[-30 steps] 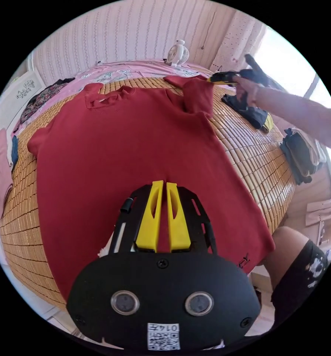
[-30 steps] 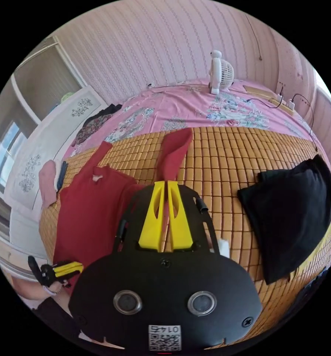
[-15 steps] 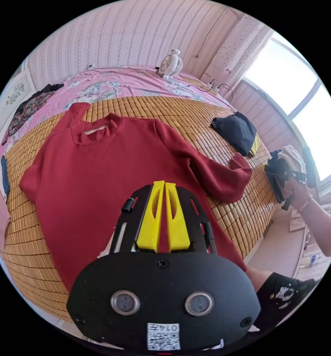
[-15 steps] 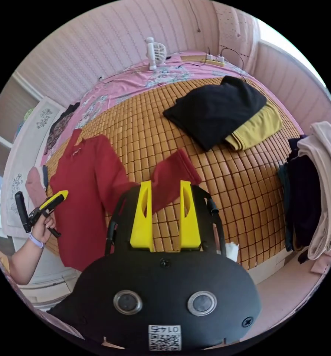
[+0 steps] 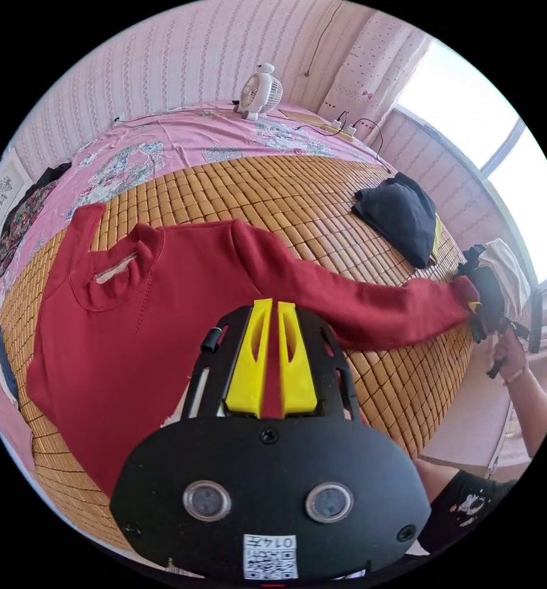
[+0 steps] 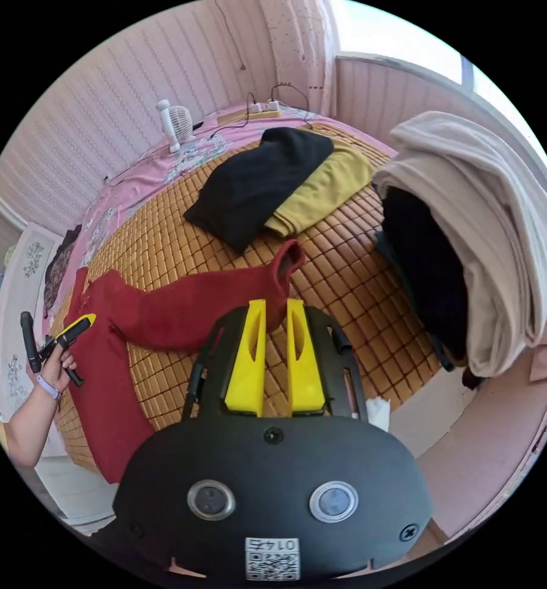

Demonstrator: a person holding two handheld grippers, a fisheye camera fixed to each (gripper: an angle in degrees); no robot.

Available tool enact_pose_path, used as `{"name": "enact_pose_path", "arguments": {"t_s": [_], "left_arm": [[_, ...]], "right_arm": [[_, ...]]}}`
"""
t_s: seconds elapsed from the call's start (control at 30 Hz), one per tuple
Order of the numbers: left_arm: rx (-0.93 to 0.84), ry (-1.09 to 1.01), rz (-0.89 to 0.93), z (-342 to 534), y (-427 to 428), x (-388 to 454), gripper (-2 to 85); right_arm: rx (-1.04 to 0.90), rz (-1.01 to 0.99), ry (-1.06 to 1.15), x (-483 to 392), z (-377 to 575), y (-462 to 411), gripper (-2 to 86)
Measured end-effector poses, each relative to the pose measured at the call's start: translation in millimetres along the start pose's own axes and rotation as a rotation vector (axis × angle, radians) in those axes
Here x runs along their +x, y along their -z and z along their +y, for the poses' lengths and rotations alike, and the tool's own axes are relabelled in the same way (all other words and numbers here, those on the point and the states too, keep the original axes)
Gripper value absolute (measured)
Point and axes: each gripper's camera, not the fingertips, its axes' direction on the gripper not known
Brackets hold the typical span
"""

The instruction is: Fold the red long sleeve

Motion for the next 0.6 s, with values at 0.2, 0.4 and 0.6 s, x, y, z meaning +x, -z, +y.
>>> {"name": "enact_pose_path", "arguments": {"t_s": [0.2,0.4,0.6], "left_arm": [[-0.009,-0.057,-0.087,-60.7,-25.3,1.7,3.1],[-0.142,-0.035,-0.075,-88.0,-66.4,-10.3,1.7],[-0.124,-0.077,-0.134,-106.5,-75.9,4.7,-0.9]], "right_arm": [[-0.106,0.116,0.026,12.2,8.5,-12.9,8.1],[-0.191,0.181,0.045,-14.3,-5.7,-81.2,7.6],[-0.165,0.371,0.243,-51.6,-15.6,-96.0,3.0]]}}
